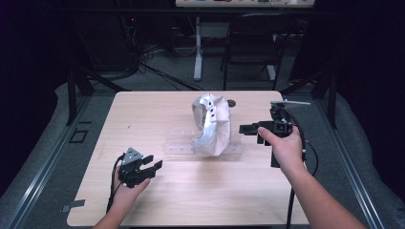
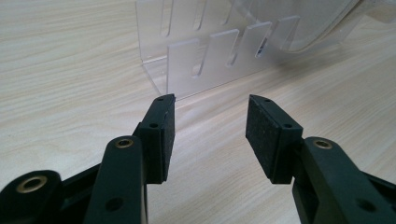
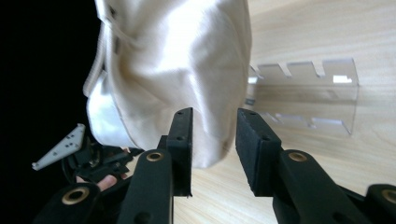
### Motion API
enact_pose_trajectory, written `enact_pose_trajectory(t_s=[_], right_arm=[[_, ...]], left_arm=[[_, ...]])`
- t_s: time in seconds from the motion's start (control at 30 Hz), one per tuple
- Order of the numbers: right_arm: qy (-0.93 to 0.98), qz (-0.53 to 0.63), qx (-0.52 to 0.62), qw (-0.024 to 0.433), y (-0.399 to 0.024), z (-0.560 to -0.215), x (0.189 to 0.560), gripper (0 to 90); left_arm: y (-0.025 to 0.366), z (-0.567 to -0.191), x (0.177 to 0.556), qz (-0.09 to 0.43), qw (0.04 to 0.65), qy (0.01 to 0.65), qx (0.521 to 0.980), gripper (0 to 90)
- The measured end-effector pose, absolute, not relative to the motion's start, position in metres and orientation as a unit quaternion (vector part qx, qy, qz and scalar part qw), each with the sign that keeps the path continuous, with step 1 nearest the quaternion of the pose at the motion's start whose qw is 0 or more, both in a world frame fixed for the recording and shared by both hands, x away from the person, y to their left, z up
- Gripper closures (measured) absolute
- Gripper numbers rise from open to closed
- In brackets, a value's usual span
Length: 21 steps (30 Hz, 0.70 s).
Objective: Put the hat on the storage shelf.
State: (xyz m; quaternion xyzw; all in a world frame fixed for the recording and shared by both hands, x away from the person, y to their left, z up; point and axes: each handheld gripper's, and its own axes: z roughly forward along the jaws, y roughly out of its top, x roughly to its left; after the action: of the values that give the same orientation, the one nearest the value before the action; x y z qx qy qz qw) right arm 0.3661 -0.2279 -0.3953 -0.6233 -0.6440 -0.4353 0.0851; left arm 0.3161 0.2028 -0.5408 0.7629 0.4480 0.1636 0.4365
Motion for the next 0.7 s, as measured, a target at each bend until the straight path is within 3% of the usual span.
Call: enact_pose_trajectory(t_s=[0.4,0.7], right_arm=[[-0.649,-0.423,-0.627,0.081,-0.232,-0.436,0.345,66.5],[-0.671,-0.412,-0.616,0.028,-0.232,-0.463,0.33,63.0]], left_arm=[[0.204,-0.545,0.319,0.16,0.432,0.45,0.766,52.5],[0.203,-0.55,0.32,0.154,0.427,0.454,0.767,52.3]])
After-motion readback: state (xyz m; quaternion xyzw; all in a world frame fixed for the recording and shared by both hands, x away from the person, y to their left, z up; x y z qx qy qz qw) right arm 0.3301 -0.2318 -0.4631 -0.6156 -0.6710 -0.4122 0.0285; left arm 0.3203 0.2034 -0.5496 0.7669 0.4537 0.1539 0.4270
